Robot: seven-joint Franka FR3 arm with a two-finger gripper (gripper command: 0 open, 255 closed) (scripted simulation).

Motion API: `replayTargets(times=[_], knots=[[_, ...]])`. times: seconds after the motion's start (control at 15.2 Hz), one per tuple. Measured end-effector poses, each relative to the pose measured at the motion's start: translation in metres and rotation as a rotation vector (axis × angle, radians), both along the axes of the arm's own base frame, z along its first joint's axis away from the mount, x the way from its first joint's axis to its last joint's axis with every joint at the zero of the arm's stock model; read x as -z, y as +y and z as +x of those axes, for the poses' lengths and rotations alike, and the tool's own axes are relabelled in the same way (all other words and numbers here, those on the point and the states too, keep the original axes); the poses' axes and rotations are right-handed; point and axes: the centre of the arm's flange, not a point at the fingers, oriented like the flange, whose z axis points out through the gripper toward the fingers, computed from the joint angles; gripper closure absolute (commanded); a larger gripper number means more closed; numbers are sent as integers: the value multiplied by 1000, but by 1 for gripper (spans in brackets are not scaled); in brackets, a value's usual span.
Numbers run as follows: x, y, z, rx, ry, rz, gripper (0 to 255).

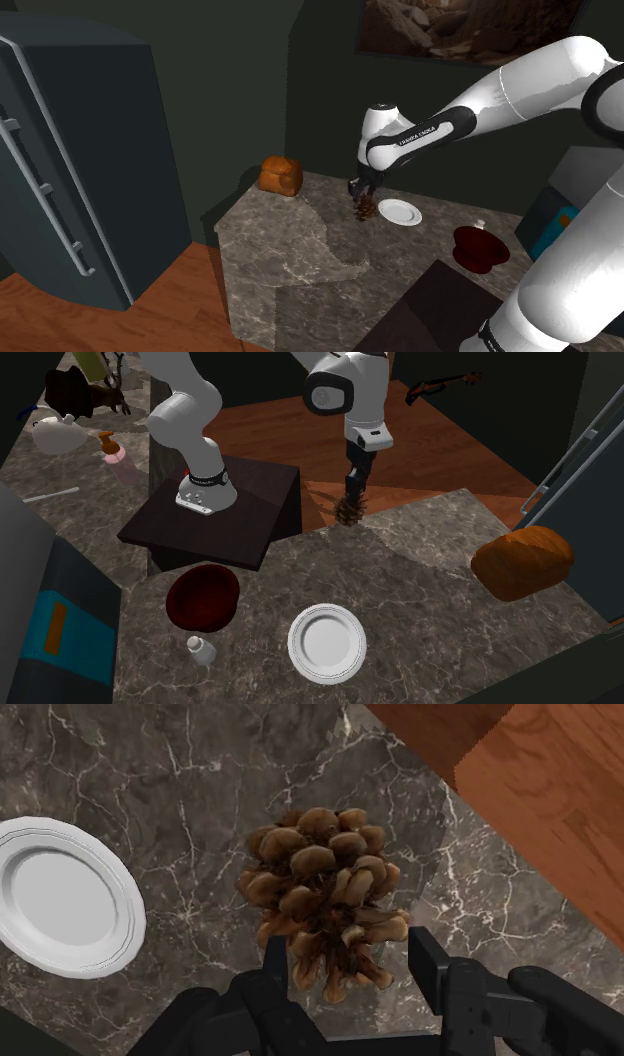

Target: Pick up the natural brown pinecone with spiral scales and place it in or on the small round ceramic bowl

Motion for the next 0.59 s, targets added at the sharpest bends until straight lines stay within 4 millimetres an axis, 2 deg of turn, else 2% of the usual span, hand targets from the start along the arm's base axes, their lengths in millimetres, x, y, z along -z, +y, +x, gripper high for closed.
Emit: replayTargets(times=[0.2,0.33,0.59], knots=[[-13,0,0,0,0,0,255],[-18,-8,-12,0,0,0,255],[-21,-43,-51,1,0,0,255]])
